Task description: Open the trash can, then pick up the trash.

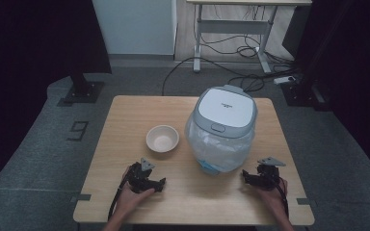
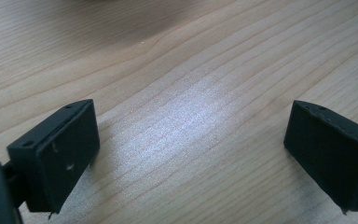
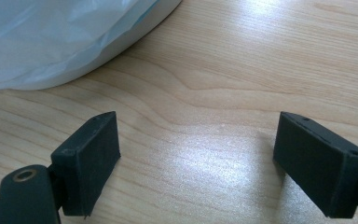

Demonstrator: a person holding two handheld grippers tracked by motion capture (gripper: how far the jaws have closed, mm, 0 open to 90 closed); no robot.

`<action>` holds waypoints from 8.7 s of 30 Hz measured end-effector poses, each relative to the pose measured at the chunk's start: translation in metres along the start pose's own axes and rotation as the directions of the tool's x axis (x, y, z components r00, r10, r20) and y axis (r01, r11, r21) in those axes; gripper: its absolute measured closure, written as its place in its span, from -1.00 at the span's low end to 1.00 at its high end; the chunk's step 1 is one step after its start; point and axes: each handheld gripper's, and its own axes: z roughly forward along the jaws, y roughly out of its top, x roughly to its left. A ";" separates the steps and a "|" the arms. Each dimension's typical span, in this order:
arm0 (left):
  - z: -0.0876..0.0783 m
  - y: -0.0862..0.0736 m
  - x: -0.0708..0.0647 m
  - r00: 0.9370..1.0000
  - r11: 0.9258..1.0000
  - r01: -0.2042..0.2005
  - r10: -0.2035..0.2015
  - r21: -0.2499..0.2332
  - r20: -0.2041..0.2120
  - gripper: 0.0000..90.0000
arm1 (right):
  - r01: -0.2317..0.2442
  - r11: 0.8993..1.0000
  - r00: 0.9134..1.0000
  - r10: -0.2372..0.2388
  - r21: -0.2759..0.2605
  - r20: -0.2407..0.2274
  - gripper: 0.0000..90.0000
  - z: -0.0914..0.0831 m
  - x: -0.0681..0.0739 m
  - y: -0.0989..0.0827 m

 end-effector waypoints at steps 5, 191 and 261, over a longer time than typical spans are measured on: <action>-0.003 -0.003 0.003 1.000 1.000 -0.008 0.008 -0.012 0.007 -0.80 | 0.000 1.000 1.000 0.000 -0.004 -0.007 -0.70 0.000 -0.001 0.000; -0.005 -0.005 0.004 1.000 1.000 0.022 -0.023 -0.016 -0.022 -0.77 | 0.237 0.955 0.890 -0.287 -0.180 -0.353 0.99 0.022 0.115 0.024; -0.031 0.074 0.046 0.992 0.981 0.125 -0.125 -0.147 0.011 -0.63 | 0.224 0.959 0.885 -0.275 -0.175 -0.375 0.99 0.023 0.112 0.025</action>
